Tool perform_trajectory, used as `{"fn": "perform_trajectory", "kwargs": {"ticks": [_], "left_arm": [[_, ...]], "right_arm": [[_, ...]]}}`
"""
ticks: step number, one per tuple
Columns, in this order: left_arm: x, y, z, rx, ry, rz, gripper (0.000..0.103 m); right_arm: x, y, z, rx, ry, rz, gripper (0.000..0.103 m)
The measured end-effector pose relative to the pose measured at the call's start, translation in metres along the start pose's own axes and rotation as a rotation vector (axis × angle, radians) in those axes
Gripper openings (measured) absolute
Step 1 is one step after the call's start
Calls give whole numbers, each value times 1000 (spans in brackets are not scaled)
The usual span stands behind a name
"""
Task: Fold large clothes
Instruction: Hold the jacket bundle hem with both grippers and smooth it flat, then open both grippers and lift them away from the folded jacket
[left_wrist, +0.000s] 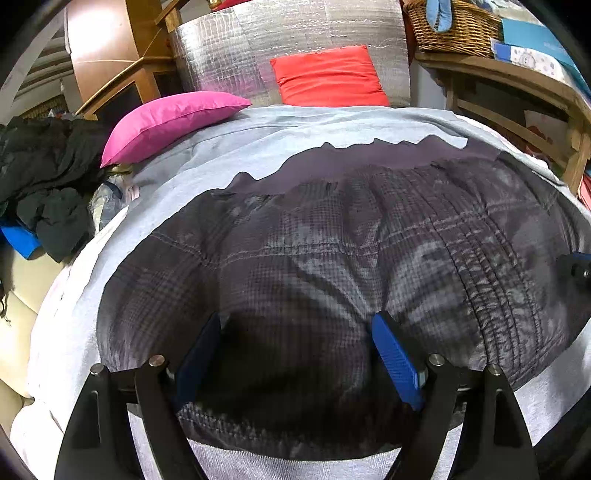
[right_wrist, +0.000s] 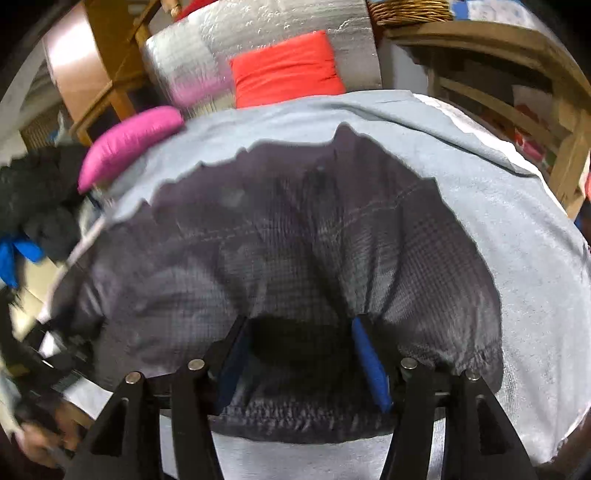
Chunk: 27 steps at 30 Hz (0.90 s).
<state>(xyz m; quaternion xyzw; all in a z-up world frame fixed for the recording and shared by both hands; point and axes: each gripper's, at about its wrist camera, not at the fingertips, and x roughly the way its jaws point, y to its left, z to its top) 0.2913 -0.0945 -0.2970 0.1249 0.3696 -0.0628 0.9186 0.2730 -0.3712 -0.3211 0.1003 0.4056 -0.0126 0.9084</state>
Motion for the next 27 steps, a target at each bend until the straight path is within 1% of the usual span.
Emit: {"fn": "perform_trajectory", "kwargs": {"ticks": [3, 6, 7, 8, 9, 10, 11, 12, 13, 14, 17, 18, 22, 24, 27], "left_arm": [[-13, 10, 4, -16, -40, 20, 84], [-28, 29, 9, -44, -108, 99, 84], [-29, 39, 10, -65, -120, 130, 84], [-28, 48, 11, -86, -118, 149, 84], [-22, 59, 10, -120, -93, 166, 84], [-12, 68, 9, -147, -50, 178, 85], [5, 74, 5, -162, 25, 187, 89], [20, 76, 1, -160, 91, 190, 91], [35, 76, -5, -158, 139, 179, 92], [35, 76, -6, -168, 122, 183, 93], [25, 71, 1, -116, 105, 197, 93], [22, 70, 2, -119, 99, 198, 92], [-4, 73, 2, -206, 62, 150, 92], [-24, 67, 3, -213, 11, 125, 92], [-58, 55, 8, -194, -66, 114, 92]], "right_arm": [[-18, 1, 4, 3, -33, 43, 61], [-33, -6, 4, 14, -106, 18, 61], [-33, -11, 4, 24, -114, 10, 61], [-30, -14, 3, 37, -102, 7, 61], [-20, -19, 3, 65, -57, 6, 61], [-5, -25, 1, 94, 1, 18, 61], [1, -25, 2, 95, 10, 22, 61], [2, -23, 2, 76, -3, 17, 61], [1, -20, 4, 62, -5, 14, 61], [-2, -18, 6, 51, -5, 12, 62], [-11, -18, 6, 82, -21, 26, 62], [-14, -18, 7, 92, -25, 35, 62], [-38, -14, 3, 82, -67, 66, 62], [-55, -7, 2, 41, -104, 57, 62], [-78, 2, 3, 8, -151, 46, 62]]}}
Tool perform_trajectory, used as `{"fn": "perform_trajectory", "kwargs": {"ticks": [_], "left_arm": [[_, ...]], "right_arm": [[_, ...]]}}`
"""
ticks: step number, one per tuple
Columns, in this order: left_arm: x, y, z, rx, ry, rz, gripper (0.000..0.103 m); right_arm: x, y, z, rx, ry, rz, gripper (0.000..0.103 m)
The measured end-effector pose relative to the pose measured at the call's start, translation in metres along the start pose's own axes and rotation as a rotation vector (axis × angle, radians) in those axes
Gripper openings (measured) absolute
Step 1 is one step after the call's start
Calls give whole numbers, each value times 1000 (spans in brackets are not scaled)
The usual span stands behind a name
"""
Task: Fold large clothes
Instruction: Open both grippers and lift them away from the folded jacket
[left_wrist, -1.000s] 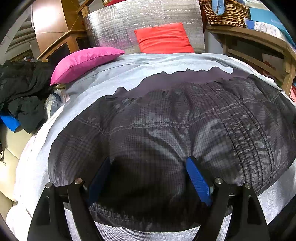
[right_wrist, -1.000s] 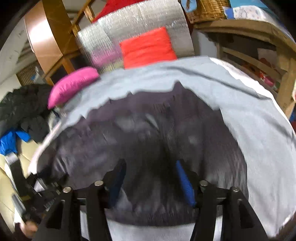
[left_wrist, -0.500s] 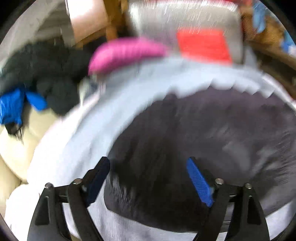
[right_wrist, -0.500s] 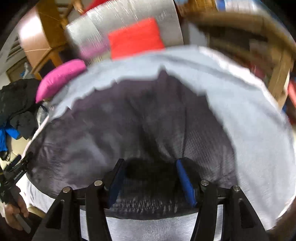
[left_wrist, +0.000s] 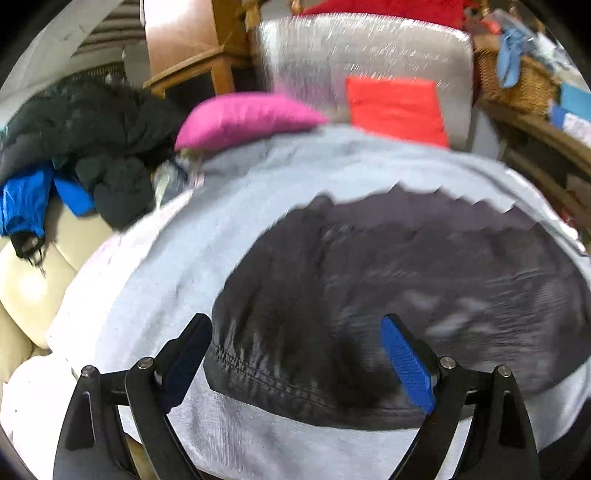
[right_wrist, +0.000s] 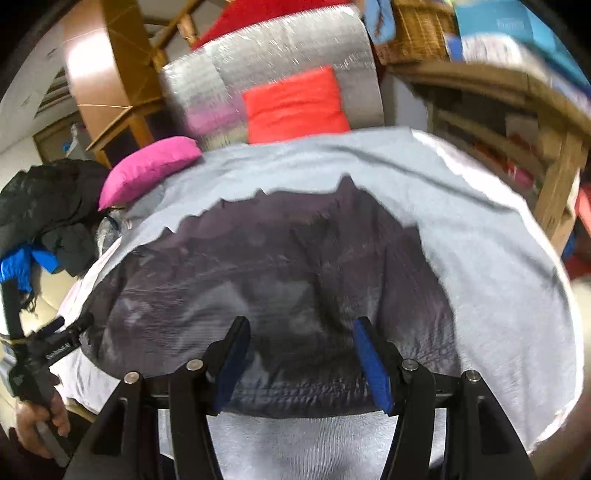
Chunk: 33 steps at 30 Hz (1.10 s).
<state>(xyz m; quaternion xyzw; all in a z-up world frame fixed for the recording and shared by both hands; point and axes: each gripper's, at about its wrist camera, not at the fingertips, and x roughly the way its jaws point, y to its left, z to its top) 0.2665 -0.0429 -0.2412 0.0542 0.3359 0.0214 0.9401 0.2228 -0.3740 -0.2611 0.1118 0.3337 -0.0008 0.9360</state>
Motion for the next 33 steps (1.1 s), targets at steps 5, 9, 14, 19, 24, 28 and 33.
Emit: {"fn": "perform_trajectory", "kwargs": {"ticks": [5, 9, 14, 19, 24, 28, 33], "left_arm": [[-43, -20, 7, 55, -72, 48, 100], [-69, -31, 5, 93, -124, 92, 101], [-94, -35, 4, 91, -151, 79, 101], [-116, -40, 6, 86, -180, 83, 101], [-131, -45, 5, 97, -198, 101, 101], [-146, -45, 5, 100, -220, 109, 101], [-164, -37, 5, 93, -242, 130, 101]], "right_arm": [[-36, 14, 6, -18, -53, -17, 67], [-56, 19, 9, -20, -80, -29, 68], [-82, 20, 8, -27, -120, -53, 68], [-109, 25, 9, -51, -164, -90, 71], [-133, 26, 8, -41, -204, -101, 72], [-146, 26, 9, -32, -222, -102, 72], [-150, 33, 8, -40, -216, -111, 72]]}}
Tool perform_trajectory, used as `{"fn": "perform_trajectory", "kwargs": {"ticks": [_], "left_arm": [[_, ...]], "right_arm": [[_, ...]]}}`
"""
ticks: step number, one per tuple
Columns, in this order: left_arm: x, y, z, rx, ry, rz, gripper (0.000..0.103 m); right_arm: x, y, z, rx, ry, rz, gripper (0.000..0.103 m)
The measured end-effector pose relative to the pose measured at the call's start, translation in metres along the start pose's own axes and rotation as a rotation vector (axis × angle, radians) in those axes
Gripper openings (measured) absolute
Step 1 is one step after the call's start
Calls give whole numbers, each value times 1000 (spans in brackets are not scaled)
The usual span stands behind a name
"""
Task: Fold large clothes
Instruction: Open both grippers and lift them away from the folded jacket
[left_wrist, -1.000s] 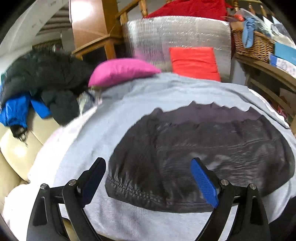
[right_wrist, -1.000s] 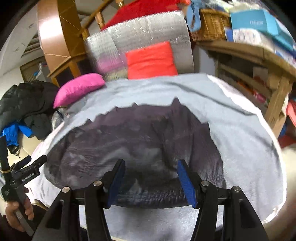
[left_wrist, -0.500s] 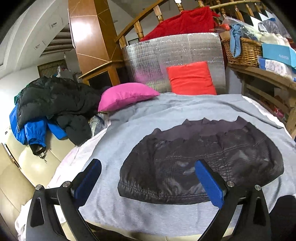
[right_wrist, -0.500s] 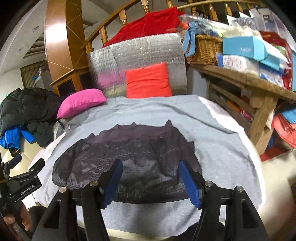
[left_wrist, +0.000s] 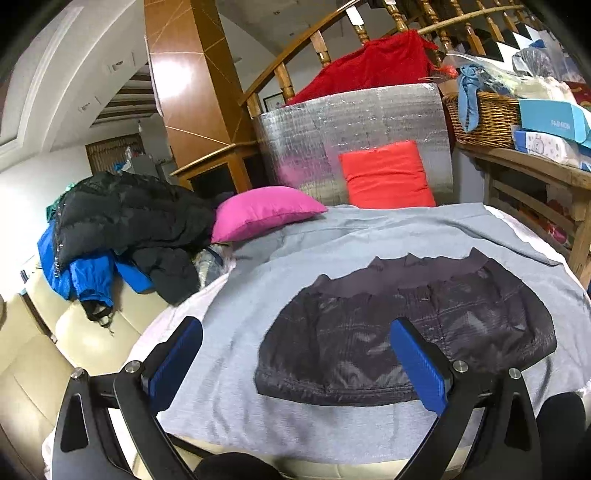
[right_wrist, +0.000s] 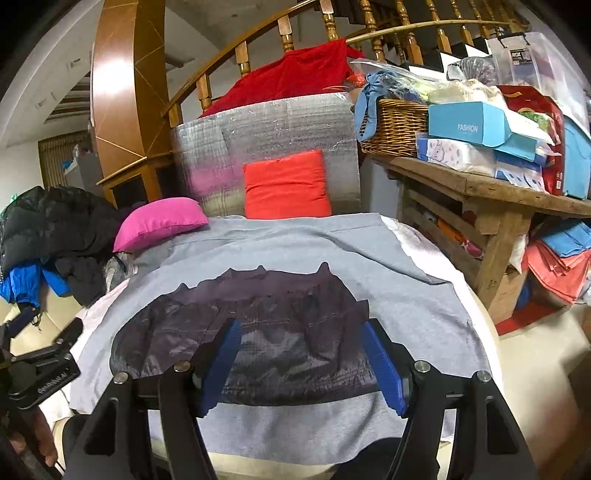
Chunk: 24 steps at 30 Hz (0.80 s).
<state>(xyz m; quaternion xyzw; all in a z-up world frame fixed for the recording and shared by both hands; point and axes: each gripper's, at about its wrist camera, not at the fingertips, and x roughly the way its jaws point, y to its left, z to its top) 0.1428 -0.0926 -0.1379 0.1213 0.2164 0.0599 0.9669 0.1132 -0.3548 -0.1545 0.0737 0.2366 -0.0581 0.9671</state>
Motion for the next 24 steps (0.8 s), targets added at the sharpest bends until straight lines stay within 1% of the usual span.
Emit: {"fn": "perform_trajectory", "kwargs": {"ticks": [4, 9, 15, 24], "left_arm": [[-12, 13, 2, -10, -18, 17, 101], [-29, 27, 5, -24, -48, 39, 101], [-47, 45, 11, -53, -80, 51, 101], [-64, 67, 15, -90, -104, 49, 101]], "right_arm": [[-7, 9, 0, -10, 0, 5, 72], [-24, 20, 2, -16, -30, 21, 72], [-43, 39, 5, -51, -57, 31, 72], [-61, 64, 3, -69, -47, 40, 72]]}}
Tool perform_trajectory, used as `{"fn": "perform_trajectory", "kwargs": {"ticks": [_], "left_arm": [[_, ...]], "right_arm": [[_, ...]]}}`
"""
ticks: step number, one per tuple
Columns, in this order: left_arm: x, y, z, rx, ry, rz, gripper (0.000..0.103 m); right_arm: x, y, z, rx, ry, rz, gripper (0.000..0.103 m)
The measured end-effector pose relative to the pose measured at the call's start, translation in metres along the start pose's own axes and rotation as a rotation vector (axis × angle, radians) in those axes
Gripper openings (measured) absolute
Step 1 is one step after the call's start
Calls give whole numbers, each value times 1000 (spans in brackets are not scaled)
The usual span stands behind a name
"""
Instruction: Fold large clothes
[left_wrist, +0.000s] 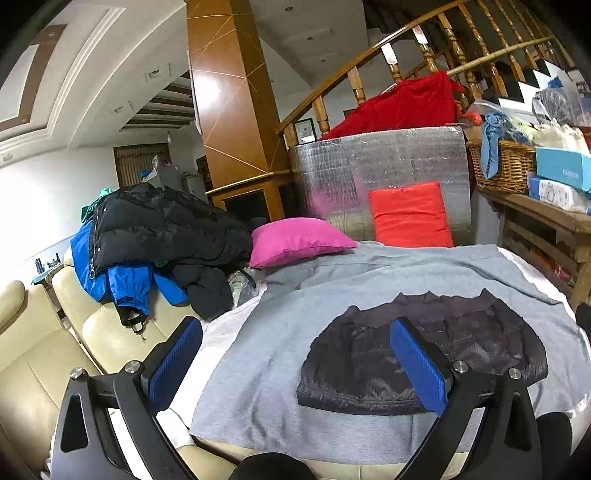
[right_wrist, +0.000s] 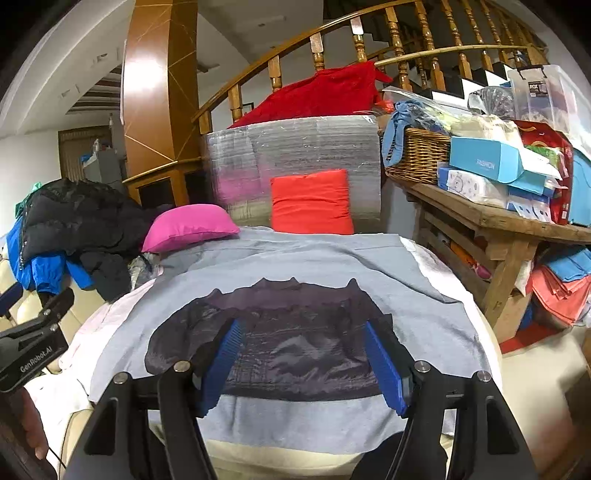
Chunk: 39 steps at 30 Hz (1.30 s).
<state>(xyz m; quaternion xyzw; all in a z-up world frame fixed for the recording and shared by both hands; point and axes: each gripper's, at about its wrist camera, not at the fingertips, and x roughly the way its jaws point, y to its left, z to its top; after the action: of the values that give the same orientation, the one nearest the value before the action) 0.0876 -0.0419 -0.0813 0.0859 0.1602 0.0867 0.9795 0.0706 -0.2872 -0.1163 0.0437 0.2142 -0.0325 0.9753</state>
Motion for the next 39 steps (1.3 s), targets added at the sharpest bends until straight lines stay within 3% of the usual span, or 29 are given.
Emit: {"fn": "perform_trajectory", "kwargs": {"ticks": [11, 22, 39], "left_arm": [[-11, 18, 5, -28, -21, 12, 101], [-19, 24, 7, -35, -41, 3, 102], [-27, 29, 7, -26, -53, -3, 102]], "right_arm": [[-2, 26, -10, -42, 57, -3, 72], [-32, 37, 0, -41, -35, -33, 72], [-37, 44, 3, -33, -37, -67, 72]]}}
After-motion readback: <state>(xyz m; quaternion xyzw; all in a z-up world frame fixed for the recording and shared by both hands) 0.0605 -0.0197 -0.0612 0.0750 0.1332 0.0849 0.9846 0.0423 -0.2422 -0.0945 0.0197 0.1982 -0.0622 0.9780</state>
